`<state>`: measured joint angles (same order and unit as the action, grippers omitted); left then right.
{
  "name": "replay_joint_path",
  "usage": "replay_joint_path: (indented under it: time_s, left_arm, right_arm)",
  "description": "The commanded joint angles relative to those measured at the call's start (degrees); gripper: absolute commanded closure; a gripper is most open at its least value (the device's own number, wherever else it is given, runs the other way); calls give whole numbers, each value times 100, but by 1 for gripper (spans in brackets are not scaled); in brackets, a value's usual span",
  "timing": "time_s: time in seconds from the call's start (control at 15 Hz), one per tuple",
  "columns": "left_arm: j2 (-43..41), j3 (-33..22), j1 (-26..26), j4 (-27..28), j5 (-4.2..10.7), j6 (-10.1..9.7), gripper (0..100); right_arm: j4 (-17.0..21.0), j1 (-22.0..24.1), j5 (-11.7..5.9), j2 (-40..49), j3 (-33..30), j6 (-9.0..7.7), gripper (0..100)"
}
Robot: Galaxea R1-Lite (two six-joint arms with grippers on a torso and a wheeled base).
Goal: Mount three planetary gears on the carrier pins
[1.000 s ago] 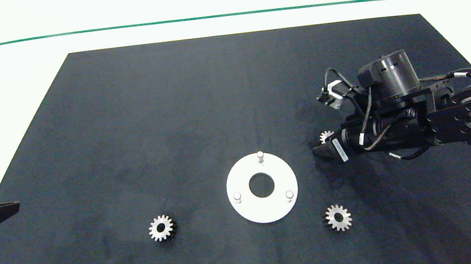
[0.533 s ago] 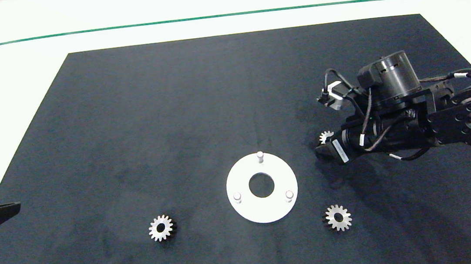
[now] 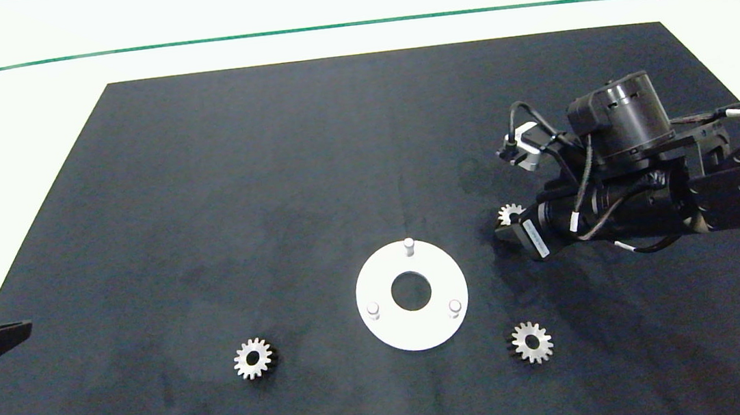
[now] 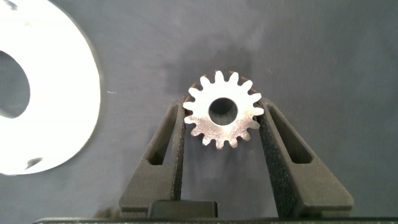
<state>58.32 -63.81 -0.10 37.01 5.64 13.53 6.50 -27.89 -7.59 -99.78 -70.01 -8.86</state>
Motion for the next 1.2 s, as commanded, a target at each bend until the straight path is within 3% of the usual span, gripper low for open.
replay_joint_path:
  time_s: [0.07, 0.4, 0.67, 1.0, 1.2]
  left_arm:
    - [-40, 8, 1, 25, 7, 36, 0]
    - [-145, 26, -8, 17, 7, 53, 0]
    - [-181, 167, -8, 17, 7, 282, 0]
    - [-181, 167, 1, -1, -2, 264, 0]
    - [-189, 167, 1, -1, -2, 264, 0]
  right_arm:
    - [27, -559, -102, 415, -136, -124, 69]
    - [273, -1052, -137, -270, -1015, -124, 69]
    - [282, -1377, -155, -859, -1603, -116, 69]
    - [616, -1535, -163, -929, -1797, -107, 69]
    - [625, -1553, -163, -964, -1814, -98, 69]
